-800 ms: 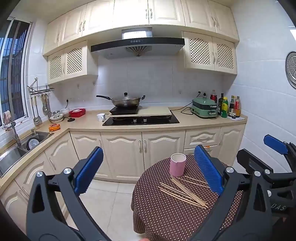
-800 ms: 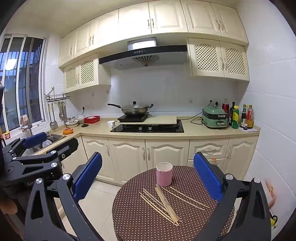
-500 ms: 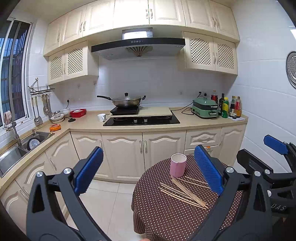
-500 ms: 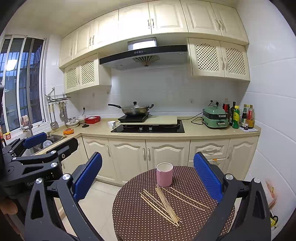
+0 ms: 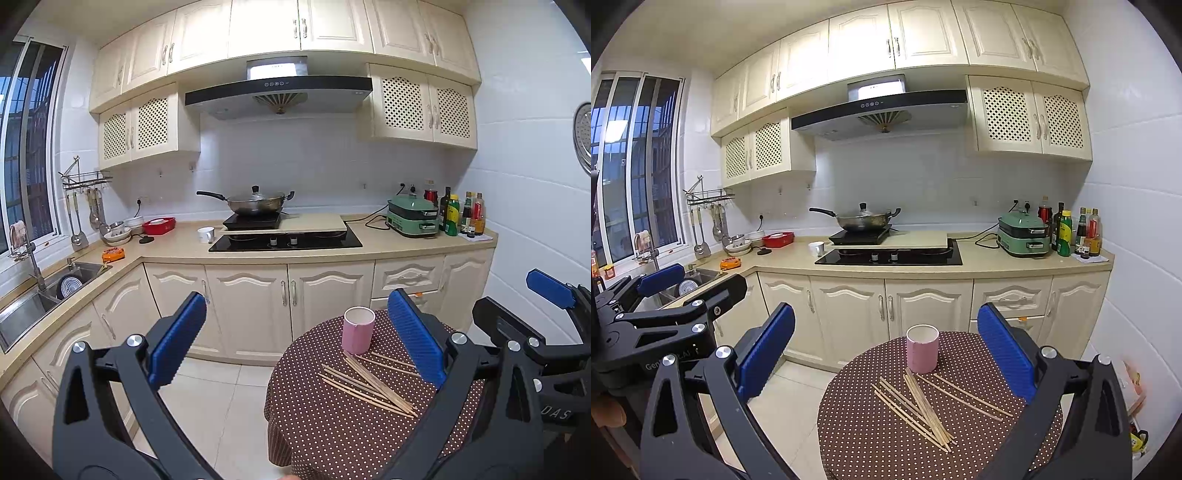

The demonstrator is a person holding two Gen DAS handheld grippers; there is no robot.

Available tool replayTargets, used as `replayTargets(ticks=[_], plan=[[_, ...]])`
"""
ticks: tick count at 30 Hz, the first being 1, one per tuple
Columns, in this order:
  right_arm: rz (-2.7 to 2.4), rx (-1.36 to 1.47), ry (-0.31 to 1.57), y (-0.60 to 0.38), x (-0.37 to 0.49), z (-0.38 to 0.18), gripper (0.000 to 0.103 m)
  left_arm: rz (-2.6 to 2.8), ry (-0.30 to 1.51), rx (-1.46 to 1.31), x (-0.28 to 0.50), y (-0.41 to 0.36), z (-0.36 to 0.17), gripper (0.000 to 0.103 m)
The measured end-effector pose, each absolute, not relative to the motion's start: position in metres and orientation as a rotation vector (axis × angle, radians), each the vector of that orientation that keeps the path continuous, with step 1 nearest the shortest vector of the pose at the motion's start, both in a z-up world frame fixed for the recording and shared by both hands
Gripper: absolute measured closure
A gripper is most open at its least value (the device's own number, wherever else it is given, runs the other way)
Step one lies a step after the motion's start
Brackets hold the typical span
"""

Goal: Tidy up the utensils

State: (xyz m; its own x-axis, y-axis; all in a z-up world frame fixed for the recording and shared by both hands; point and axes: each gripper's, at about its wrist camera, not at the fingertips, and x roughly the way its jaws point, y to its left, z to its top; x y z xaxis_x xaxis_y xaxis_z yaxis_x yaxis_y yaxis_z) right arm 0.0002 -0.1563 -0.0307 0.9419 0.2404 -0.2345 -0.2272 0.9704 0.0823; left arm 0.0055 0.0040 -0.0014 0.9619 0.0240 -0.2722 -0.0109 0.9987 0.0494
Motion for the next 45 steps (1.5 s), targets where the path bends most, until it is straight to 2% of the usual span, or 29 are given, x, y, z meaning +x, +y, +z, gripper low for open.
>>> replayTargets(ticks=[45], plan=[[0.221,0.049,0.251,-0.1473,0.0015,-0.0351,0.008,0.015,0.283,0.047,0.0057,0.0120,-0.0080,0.006]])
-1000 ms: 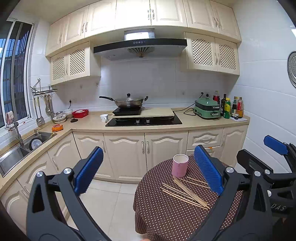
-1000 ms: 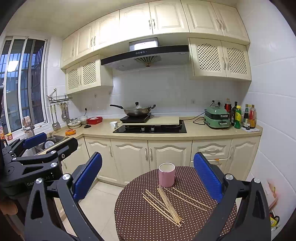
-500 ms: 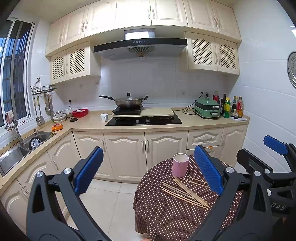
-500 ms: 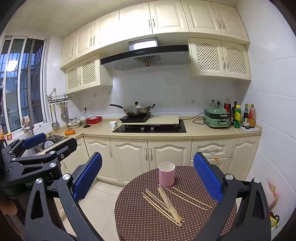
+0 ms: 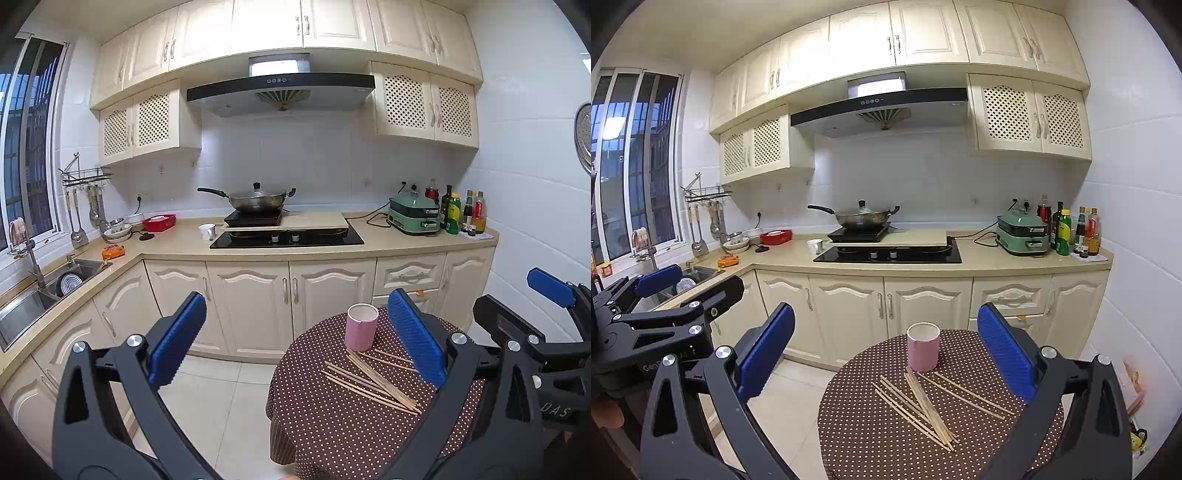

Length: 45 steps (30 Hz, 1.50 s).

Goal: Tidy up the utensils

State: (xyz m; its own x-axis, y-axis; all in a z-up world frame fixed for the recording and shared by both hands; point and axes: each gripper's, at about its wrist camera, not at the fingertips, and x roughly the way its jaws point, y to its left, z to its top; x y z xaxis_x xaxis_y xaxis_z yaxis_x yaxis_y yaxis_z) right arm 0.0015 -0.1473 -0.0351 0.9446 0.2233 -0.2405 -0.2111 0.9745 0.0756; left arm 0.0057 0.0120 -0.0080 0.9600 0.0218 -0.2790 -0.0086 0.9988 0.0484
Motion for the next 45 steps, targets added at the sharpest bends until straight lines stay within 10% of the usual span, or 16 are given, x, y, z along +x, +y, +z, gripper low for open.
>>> replayTargets(ticks=[16,27,45], plan=[[0.221,0.074,0.363,-0.168,0.055,-0.056,0.008,-0.001,0.372,0.042,0.056,-0.003,-0.030,0.006],[0.217,0.039,0.613,-0.209,0.162,-0.129,0.009,-0.013,0.781,-0.099,0.180,-0.033,-0.131,0.006],[0.351,-0.035,0.994,-0.237,0.285,-0.253,0.045,0.192,1.282,-0.207,0.281,-0.040,-0.317,0.022]])
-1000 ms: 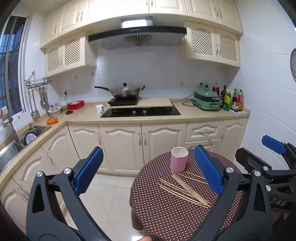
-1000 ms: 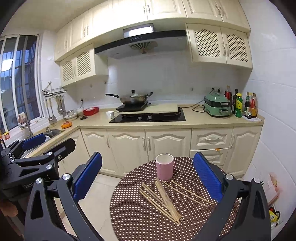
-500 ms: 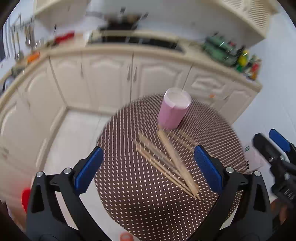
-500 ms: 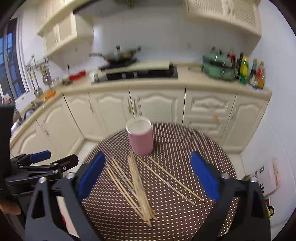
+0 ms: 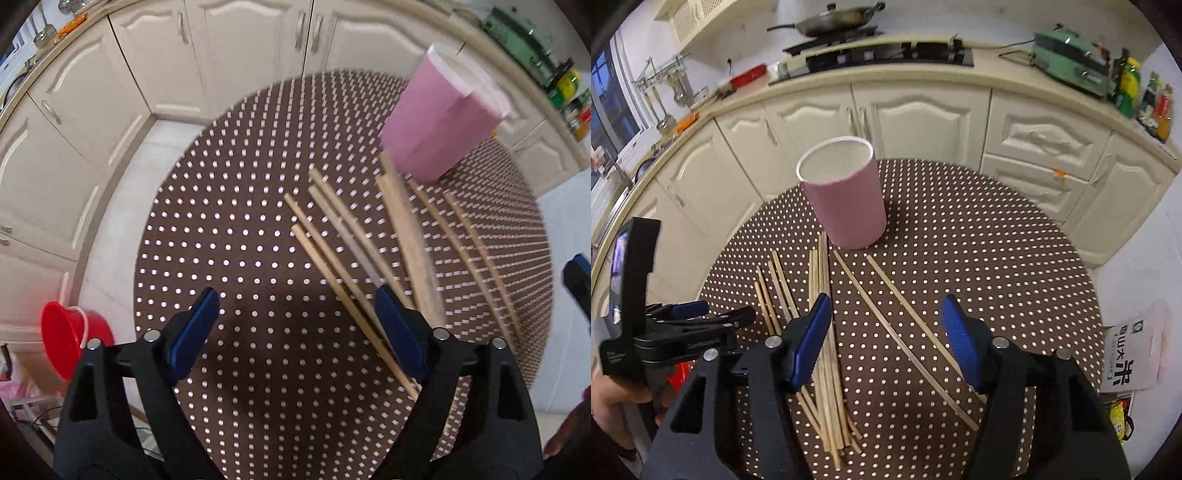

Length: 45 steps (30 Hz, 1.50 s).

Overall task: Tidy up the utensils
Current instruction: 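Lower the right gripper to the chopsticks and grasp one chopstick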

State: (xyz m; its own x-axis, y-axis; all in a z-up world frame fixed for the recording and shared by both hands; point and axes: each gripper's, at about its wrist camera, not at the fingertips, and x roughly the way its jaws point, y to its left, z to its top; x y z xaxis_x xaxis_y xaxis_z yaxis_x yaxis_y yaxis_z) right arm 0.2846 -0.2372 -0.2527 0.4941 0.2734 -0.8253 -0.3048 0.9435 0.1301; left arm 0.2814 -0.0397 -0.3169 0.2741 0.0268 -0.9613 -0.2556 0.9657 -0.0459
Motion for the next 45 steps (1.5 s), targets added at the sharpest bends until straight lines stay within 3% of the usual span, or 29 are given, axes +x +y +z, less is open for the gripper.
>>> replayTargets(ticks=[3,26,36,39,41,43,45], plan=[[0.367,-0.052,1.019,-0.238,0.298,-0.263,0.045,0.223,1.339,-0.209,0.288,-0.040,-0.331,0.028],[0.404,-0.126,1.141,-0.244,0.356,-0.309,0.045,0.226,1.380,-0.270,0.316,-0.035,-0.343,0.031],[0.463,-0.253,1.269,-0.215,0.368,-0.345,0.063,0.157,1.374,-0.179,0.327,-0.029,-0.346,0.081],[0.464,-0.318,1.279,-0.205,0.370,-0.348,0.066,0.146,1.377,-0.201,0.330,-0.021,-0.347,0.089],[0.463,-0.332,1.282,-0.202,0.373,-0.348,0.076,0.142,1.373,-0.222,0.329,-0.012,-0.352,0.094],[0.467,-0.320,1.295,-0.201,0.376,-0.348,0.096,0.124,1.371,-0.261,0.327,-0.003,-0.355,0.097],[0.468,-0.317,1.302,-0.201,0.377,-0.347,0.097,0.105,1.371,-0.297,0.329,0.002,-0.357,0.097]])
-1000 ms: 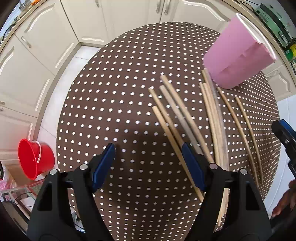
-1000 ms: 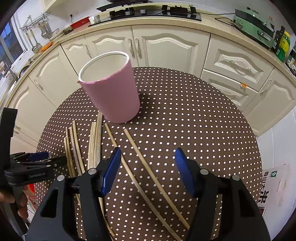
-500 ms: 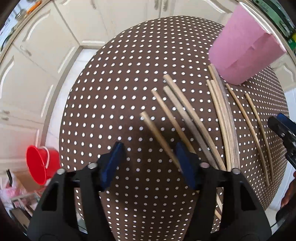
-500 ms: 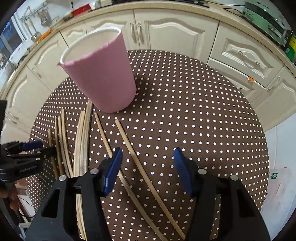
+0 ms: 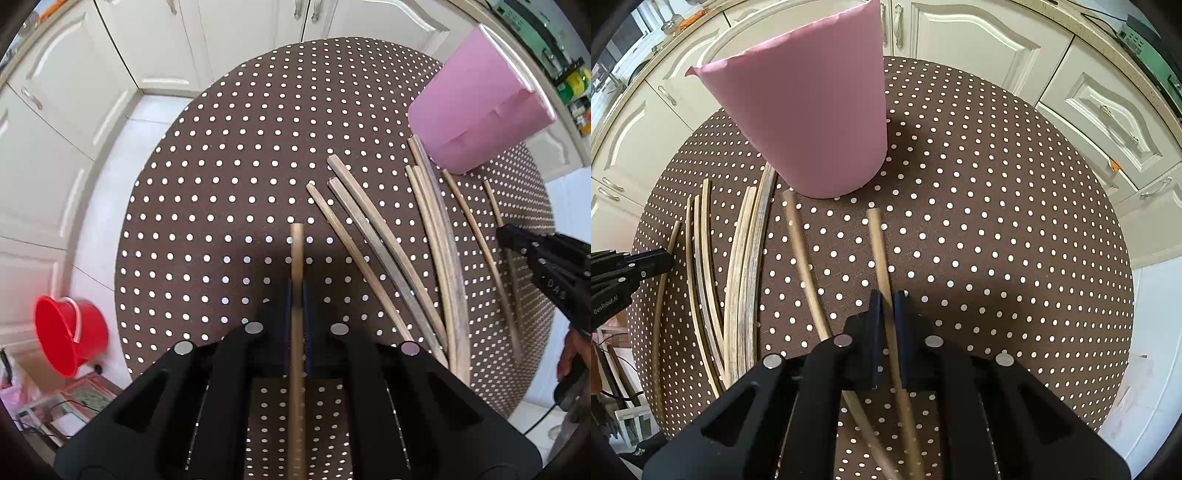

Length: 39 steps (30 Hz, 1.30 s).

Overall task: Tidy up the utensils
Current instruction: 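Lower the right gripper to the chopsticks and grasp one chopstick, then lift the chopstick with the right gripper and drop it into the pink cup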

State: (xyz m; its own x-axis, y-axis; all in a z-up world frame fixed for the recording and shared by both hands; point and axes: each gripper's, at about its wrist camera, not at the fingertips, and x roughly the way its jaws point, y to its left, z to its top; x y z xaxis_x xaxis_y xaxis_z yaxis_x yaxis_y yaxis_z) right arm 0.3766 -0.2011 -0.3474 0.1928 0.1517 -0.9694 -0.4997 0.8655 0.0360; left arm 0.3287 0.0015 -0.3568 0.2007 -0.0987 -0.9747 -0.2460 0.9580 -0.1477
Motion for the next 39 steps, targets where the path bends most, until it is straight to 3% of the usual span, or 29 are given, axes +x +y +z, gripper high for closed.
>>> replayTargets(ticks=[7,22,39], plan=[[0.446,-0.186,1.271,-0.220,0.366,-0.323,0.098,-0.011,1.341,-0.315,0.325,0.012,-0.346,0.097],[0.445,0.150,0.969,-0.239,0.339,-0.197,0.098,-0.295,1.077,-0.238,0.343,-0.038,-0.211,0.097],[0.404,0.097,0.526,-0.193,0.367,-0.127,0.098,-0.354,0.736,-0.262,0.369,-0.020,-0.099,0.097]])
